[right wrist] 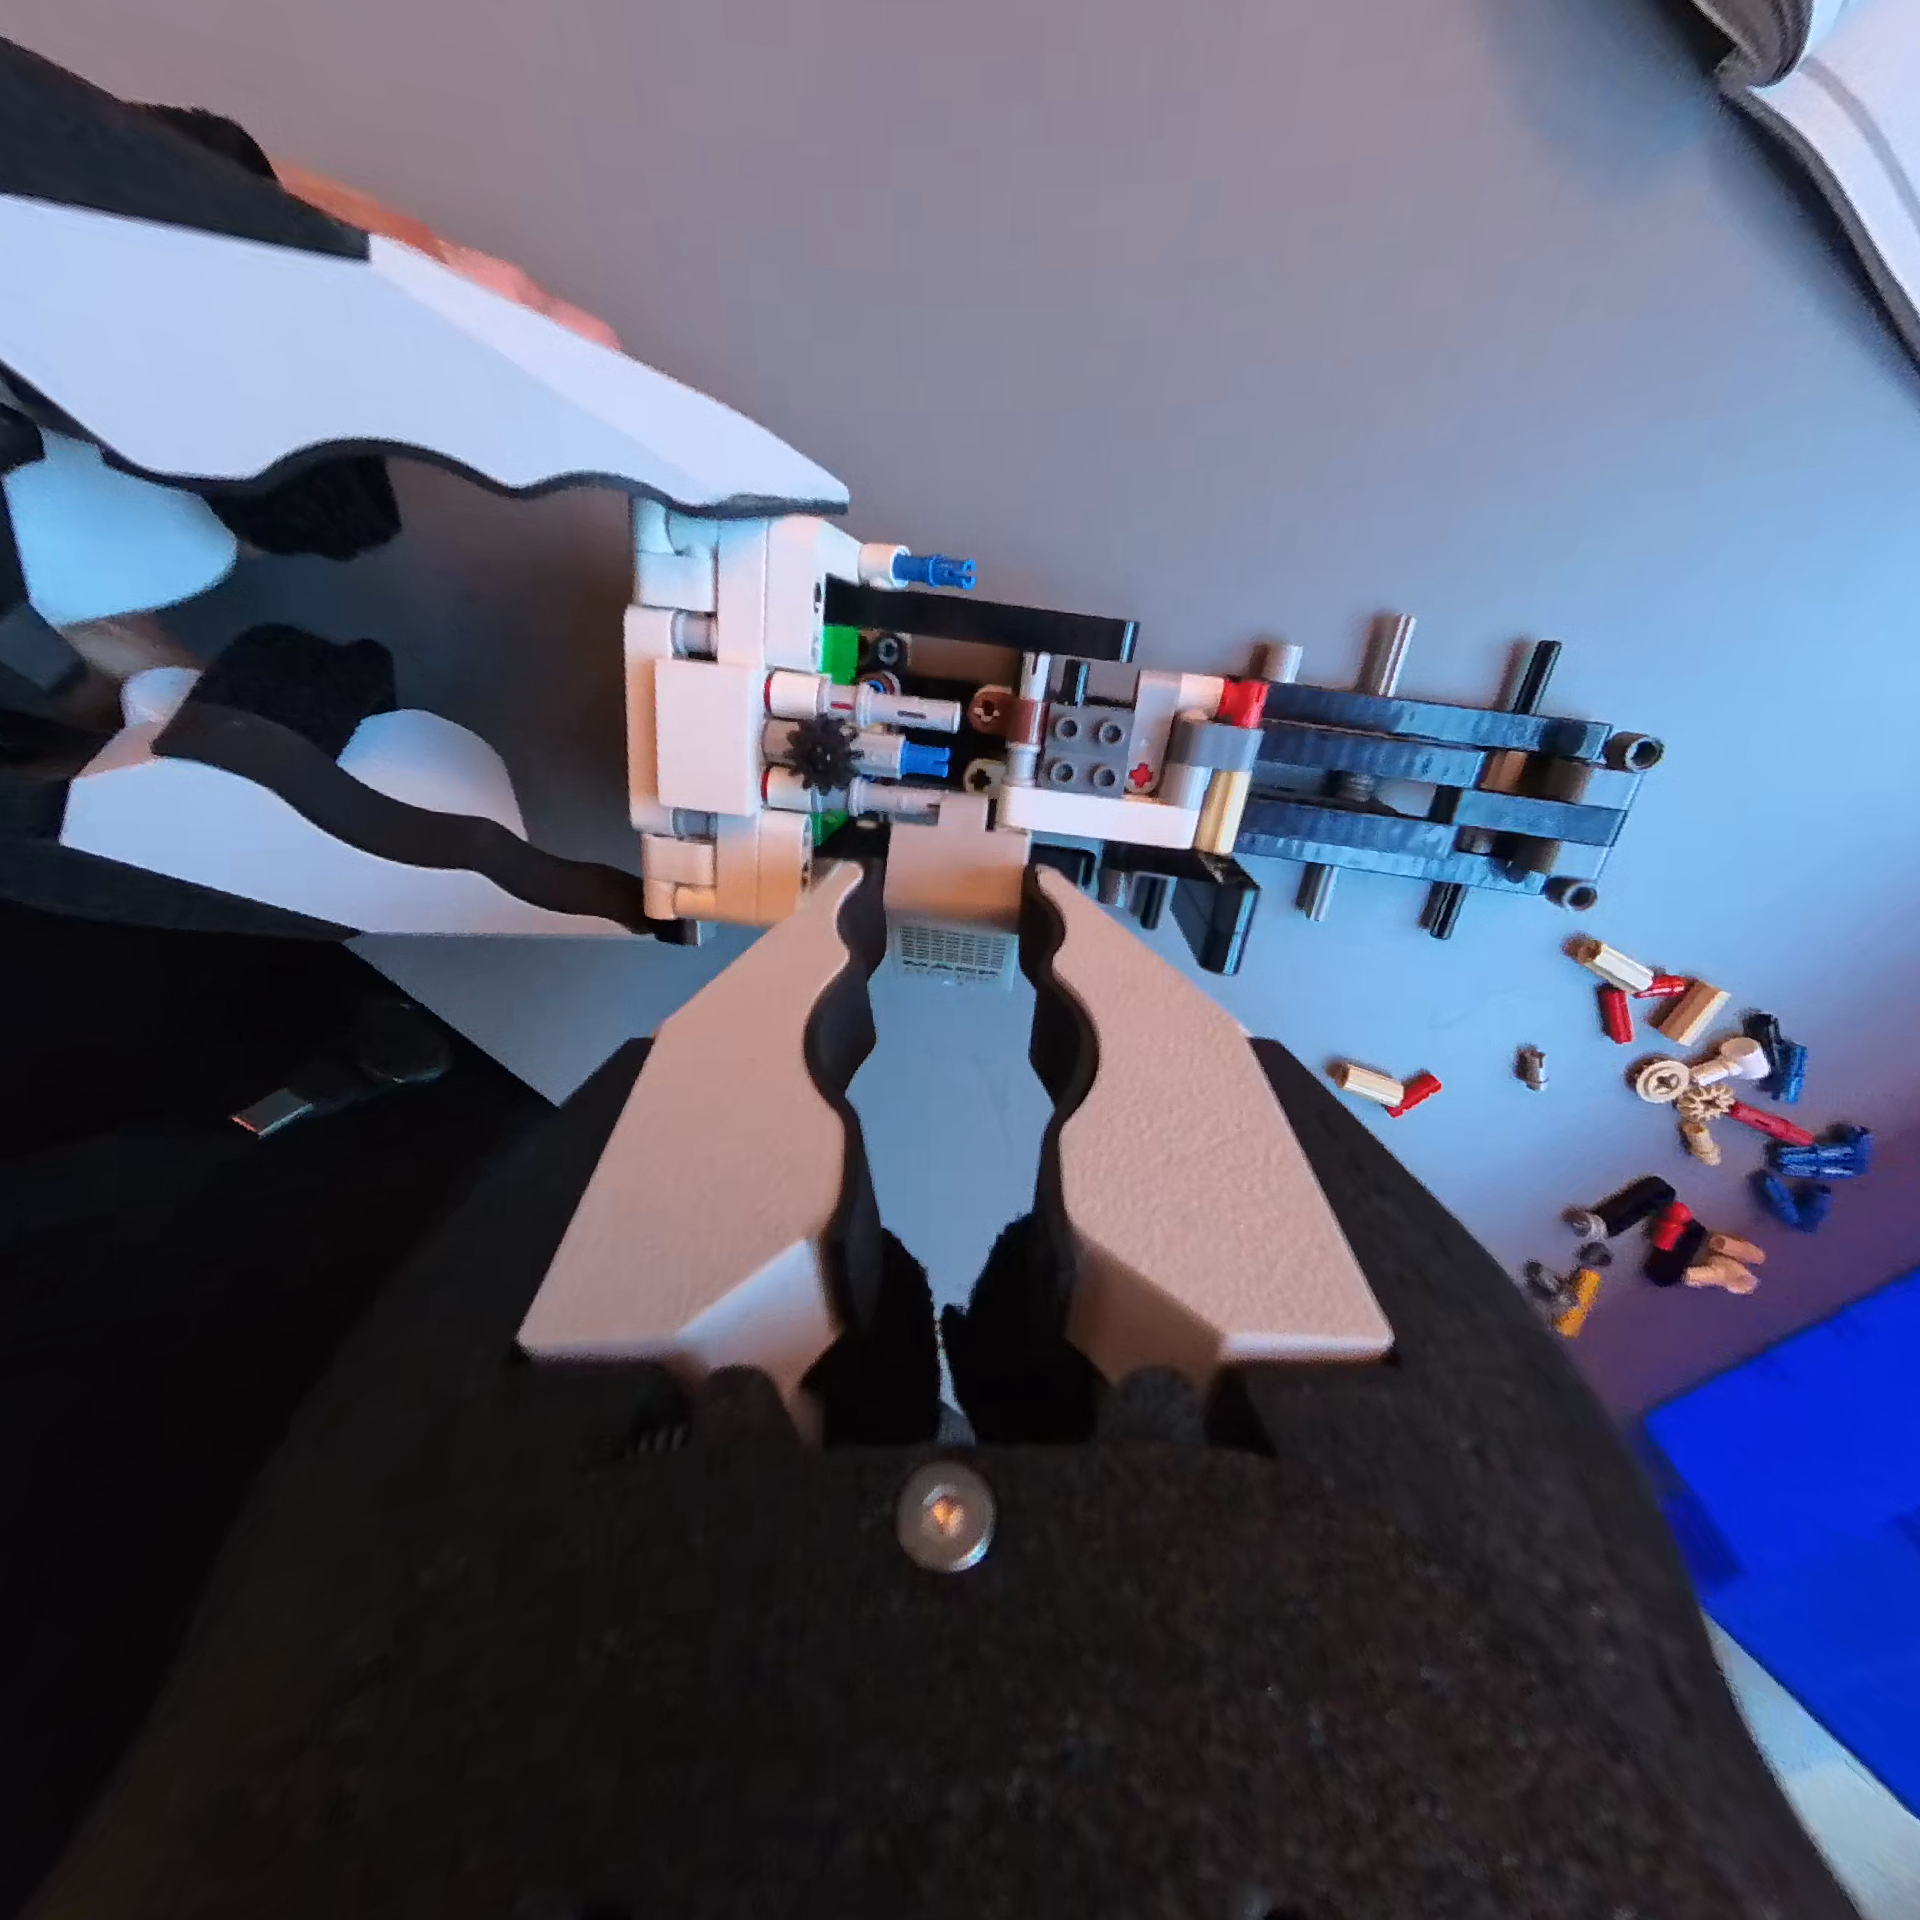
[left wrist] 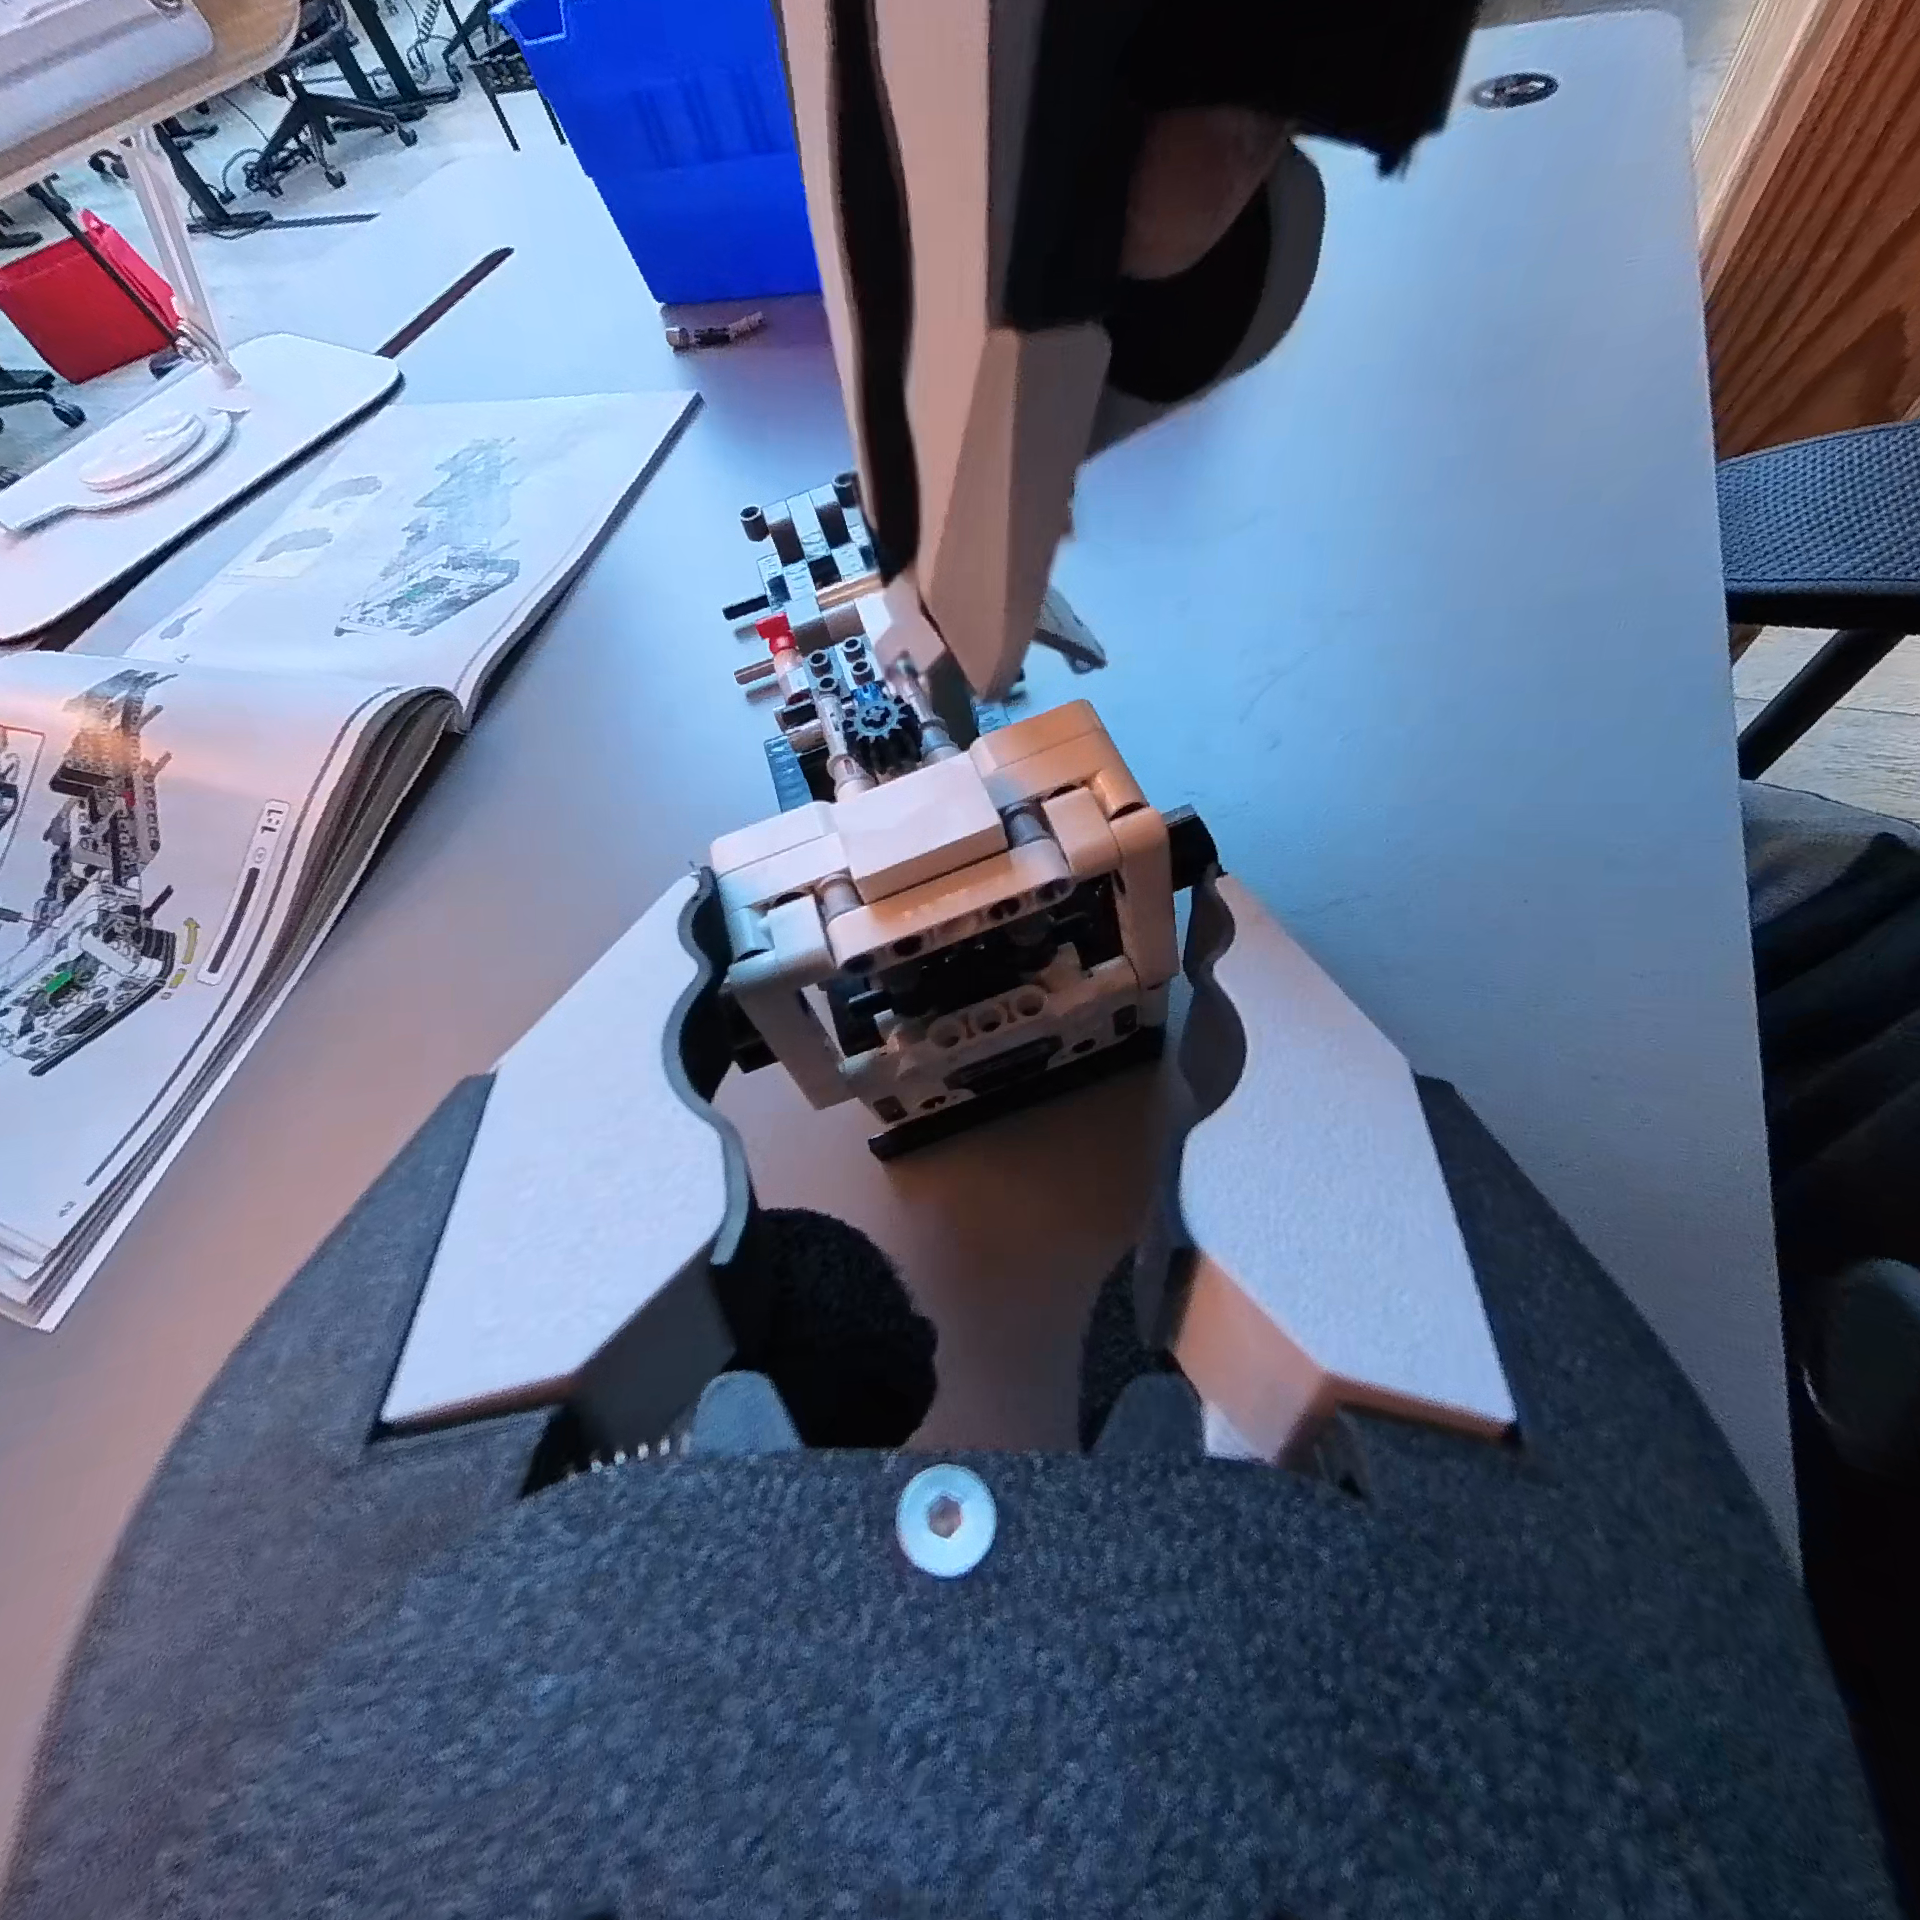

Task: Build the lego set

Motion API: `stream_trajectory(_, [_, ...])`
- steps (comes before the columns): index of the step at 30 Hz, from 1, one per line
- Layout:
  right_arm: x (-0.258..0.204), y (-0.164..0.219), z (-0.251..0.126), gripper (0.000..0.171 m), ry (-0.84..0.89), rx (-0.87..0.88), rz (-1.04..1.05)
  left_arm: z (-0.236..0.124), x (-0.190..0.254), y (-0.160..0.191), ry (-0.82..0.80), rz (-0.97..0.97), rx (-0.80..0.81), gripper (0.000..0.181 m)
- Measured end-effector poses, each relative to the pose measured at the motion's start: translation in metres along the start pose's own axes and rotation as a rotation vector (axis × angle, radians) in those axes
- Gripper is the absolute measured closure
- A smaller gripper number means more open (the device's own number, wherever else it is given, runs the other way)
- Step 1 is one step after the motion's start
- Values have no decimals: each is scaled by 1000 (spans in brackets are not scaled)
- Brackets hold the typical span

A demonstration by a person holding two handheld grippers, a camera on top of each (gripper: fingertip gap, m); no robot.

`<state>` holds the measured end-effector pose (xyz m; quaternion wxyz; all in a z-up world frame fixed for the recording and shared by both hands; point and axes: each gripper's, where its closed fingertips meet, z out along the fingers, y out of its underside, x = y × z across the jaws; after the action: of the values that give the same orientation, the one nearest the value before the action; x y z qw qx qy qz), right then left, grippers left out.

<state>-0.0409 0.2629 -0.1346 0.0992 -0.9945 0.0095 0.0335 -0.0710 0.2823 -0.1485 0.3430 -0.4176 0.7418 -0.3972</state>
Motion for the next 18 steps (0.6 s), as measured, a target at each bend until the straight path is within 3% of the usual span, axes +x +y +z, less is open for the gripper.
stream_trajectory(1, [0,-2,-1,147,-16,18,18,0,0,0,-1,0,0,94])
stream_trajectory(18, [-2,1,1,147,-79,12,29,0,1,0,3,7,0,94])
